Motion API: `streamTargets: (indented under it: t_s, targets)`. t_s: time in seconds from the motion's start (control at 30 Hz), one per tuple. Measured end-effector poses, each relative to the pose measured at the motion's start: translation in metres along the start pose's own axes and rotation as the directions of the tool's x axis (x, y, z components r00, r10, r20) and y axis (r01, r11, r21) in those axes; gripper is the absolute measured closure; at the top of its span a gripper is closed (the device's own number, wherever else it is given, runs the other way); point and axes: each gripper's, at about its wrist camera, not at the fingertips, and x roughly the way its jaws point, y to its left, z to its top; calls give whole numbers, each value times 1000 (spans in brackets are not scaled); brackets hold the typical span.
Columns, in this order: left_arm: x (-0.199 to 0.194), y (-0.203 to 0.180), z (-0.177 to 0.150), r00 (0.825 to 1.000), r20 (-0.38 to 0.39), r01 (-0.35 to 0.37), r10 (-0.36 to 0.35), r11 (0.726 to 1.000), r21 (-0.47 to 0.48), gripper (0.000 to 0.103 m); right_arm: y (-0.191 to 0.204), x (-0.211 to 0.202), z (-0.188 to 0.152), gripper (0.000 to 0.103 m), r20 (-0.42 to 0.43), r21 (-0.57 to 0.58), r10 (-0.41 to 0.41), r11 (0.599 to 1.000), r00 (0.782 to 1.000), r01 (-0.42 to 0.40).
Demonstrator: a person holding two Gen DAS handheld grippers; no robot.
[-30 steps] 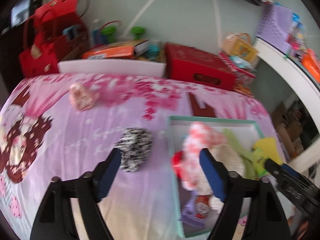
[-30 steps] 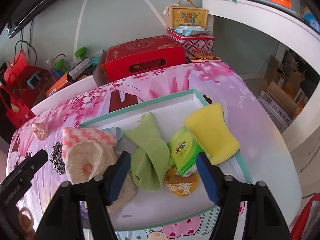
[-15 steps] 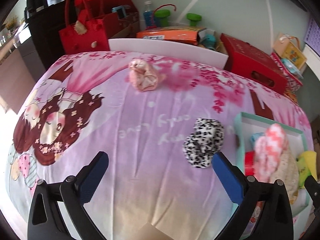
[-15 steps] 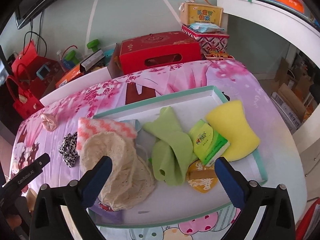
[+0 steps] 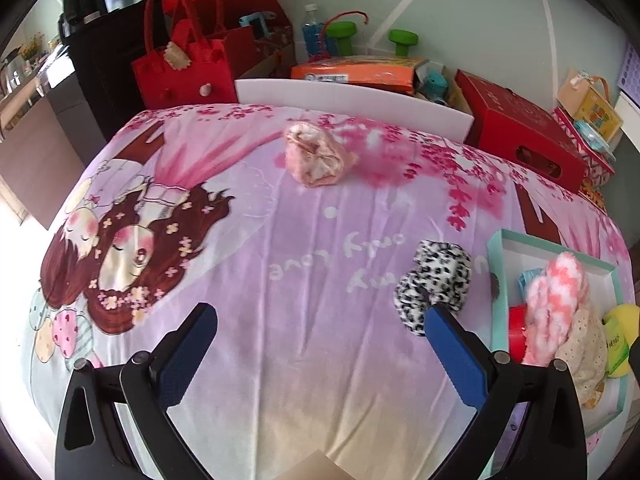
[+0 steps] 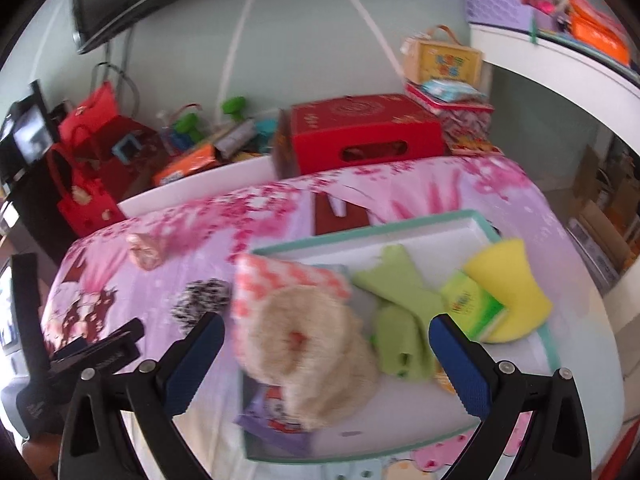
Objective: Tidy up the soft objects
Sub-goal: 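Move the left tool to the pink satin scrunchie while the right tool approaches the leopard scrunchie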
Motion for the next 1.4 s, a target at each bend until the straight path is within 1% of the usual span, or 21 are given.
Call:
streamTargets:
  t_s: [0.07,0.17,0.27,0.4,0.47,0.57,0.7,0.77,0.83,0.97,1.1,1.2,1.3,1.37,1.4]
  targets:
    - [-1,8,2,1000,6,-15,15,1000,-15,0,16,0,-1,0,9,-40,18,999,1000,-18]
    - [-4,27,5,998,19,-55,57,997,-50,0,37,1,-2,0,16,-95,52,994,999,-50]
    - [-6,50,9,996,29,-81,84,992,-97,0,56,2,-4,0,24,-131,107,986,994,-103]
    - [-8,74,12,995,41,-88,96,984,-156,0,74,7,-7,0,30,-152,198,970,980,-192]
    - [-8,83,13,994,41,-95,104,980,-174,0,84,10,-10,0,24,-170,225,961,974,-218]
    - [-6,94,14,994,38,-91,100,976,-197,0,100,16,-13,0,21,-200,239,952,971,-230]
    - [-5,107,14,994,42,-85,97,971,-221,0,120,26,-17,0,-2,-224,309,927,951,-301]
    - [-4,113,15,994,48,-83,97,969,-235,0,130,34,-20,0,-11,-247,305,922,952,-298]
    - [-4,120,15,992,73,-79,101,964,-252,0,137,41,-24,0,-16,-261,294,921,956,-288]
    - [-1,128,16,992,73,-79,102,959,-274,0,143,58,-26,0,-53,-239,268,932,962,-273]
    - [6,131,17,995,66,-50,71,957,-287,0,147,68,-27,0,-63,-241,245,937,968,-253]
    - [10,131,18,997,65,-27,48,954,-298,0,149,73,-29,0,-81,-229,271,932,959,-282]
    - [13,134,19,998,63,4,17,947,-321,0,148,81,-28,0,-100,-204,268,937,958,-284]
    - [16,135,21,998,55,14,4,946,-325,0,148,85,-28,5,-110,-200,276,935,955,-293]
    - [19,134,22,999,45,12,3,948,-317,0,148,87,-27,12,-117,-198,268,937,956,-287]
